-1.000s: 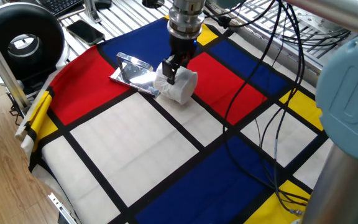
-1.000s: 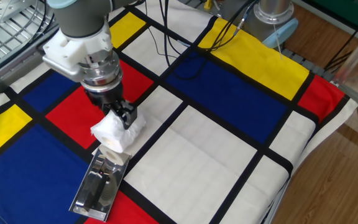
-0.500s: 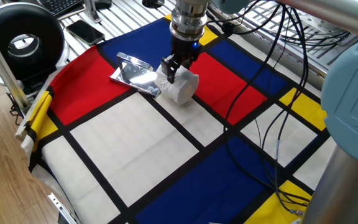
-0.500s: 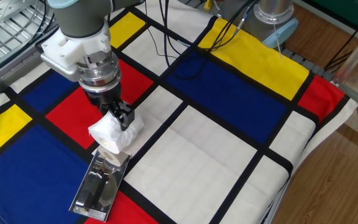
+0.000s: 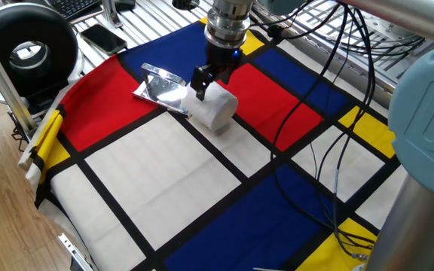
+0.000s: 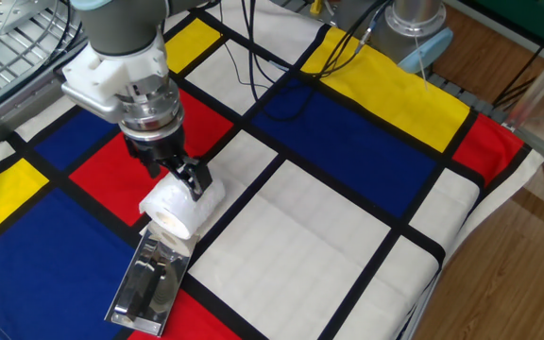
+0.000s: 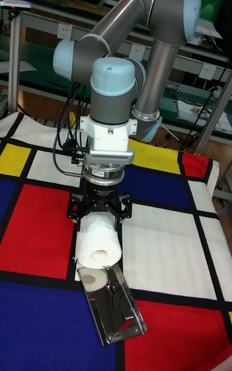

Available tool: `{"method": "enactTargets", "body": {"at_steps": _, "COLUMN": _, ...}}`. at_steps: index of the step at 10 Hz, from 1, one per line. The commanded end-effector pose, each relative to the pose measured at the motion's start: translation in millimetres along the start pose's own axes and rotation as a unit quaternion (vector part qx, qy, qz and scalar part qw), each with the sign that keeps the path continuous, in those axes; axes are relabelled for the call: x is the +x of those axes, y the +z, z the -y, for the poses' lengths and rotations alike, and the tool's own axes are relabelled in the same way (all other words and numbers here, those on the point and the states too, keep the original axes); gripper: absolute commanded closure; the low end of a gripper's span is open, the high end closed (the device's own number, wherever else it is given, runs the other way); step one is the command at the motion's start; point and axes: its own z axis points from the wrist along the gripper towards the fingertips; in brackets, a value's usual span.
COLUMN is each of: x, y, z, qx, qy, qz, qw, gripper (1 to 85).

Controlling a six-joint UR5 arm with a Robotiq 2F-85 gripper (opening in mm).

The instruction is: Take the roll of paper down from the shelf

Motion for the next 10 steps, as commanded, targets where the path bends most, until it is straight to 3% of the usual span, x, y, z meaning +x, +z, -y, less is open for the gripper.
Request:
{"method": "enactTargets", "body": {"at_steps": 1, "x": 2.1, "y": -11.1, "z": 4.9, "qx": 0.004, "qy": -0.007, "qz": -0.013, "qw": 0.9999, "gripper": 0.7}}
{"method": "enactTargets", "body": {"at_steps": 4, "x": 1.7, "y": -27.1, "z": 10.9, "qx": 0.010, "qy": -0.016, "qz": -0.029, "qw": 0.9994, "gripper": 1.7}}
{"method": "enactTargets", "body": {"at_steps": 6, "x": 1.3, "y": -26.7, "z": 9.7, "qx": 0.008, "qy": -0.022, "qz": -0.028, "qw": 0.9993, "gripper": 10.0}}
{"method": "enactTargets", "body": {"at_steps": 7, "x": -1.3, "y": -26.5, "z": 9.2, "qx": 0.008, "qy": 0.006, "qz": -0.023, "qw": 0.9997, "gripper": 30.3}}
{"method": "enactTargets", "body": {"at_steps": 8, "x": 1.1, "y": -26.7, "z": 13.7, "qx": 0.017, "qy": 0.030, "qz": -0.027, "qw": 0.9990, "gripper": 84.3}}
{"method": "enactTargets", "body": {"at_steps": 10, "x": -1.2, "y": -26.8, "z": 18.8, "qx": 0.027, "qy": 0.032, "qz": -0.023, "qw": 0.9989, "gripper": 84.3}}
